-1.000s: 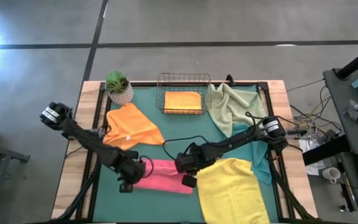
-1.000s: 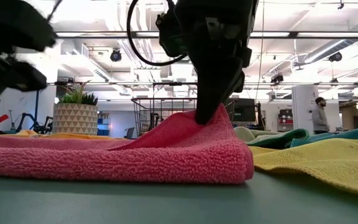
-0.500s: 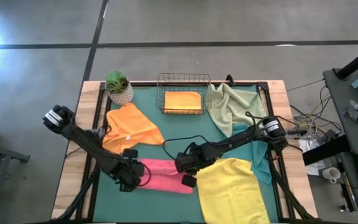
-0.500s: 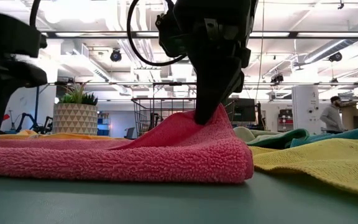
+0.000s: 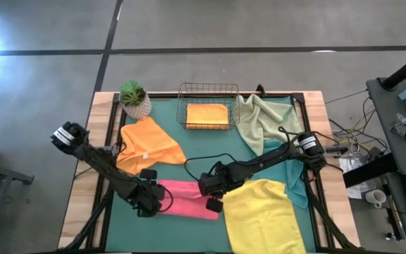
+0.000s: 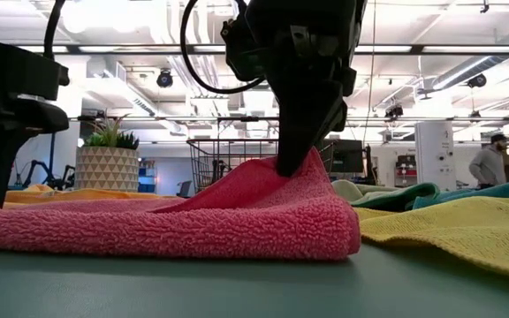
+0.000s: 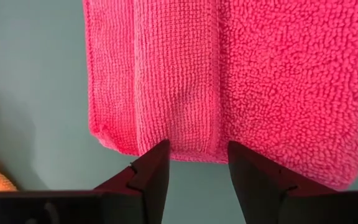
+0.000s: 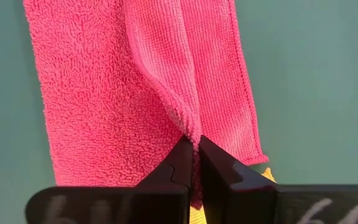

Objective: Fold microfiber towels
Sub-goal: Fold the pink microfiber towel

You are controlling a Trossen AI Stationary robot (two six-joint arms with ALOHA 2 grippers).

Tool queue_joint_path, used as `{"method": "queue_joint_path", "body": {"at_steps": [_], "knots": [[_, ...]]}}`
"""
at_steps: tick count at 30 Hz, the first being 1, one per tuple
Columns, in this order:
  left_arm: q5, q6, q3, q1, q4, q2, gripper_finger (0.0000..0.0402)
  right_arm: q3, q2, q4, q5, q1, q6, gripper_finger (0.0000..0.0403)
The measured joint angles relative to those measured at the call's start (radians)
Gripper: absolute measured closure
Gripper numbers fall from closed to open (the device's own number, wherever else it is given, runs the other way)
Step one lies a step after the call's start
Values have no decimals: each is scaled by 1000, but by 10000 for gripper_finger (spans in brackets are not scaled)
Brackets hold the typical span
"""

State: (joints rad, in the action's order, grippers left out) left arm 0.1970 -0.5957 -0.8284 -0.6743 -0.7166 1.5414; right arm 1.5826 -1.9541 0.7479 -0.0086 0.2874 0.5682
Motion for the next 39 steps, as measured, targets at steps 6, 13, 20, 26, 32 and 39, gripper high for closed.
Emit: {"method": "queue_joint_path", "body": {"at_steps": [6,13,20,26,32,39], "knots": [[1,0,1,0,-1,0,301,0,0,-2,0,0,0,394],[16,0,1,0,1,0,382,0,0,-2,0,0,0,394],[10,-1,1,0,1,-7,399,0,0,-2,-2,0,0,394],[7,-31,-21,6,-39,-56,401,0,5,2,0,0,9,394],[32,-55,-23,42,-78,-101,401,0,7,4,0,-12,27,394],[37,-55,-22,108,-80,-104,401,0,7,6,1,-15,44,394]]}}
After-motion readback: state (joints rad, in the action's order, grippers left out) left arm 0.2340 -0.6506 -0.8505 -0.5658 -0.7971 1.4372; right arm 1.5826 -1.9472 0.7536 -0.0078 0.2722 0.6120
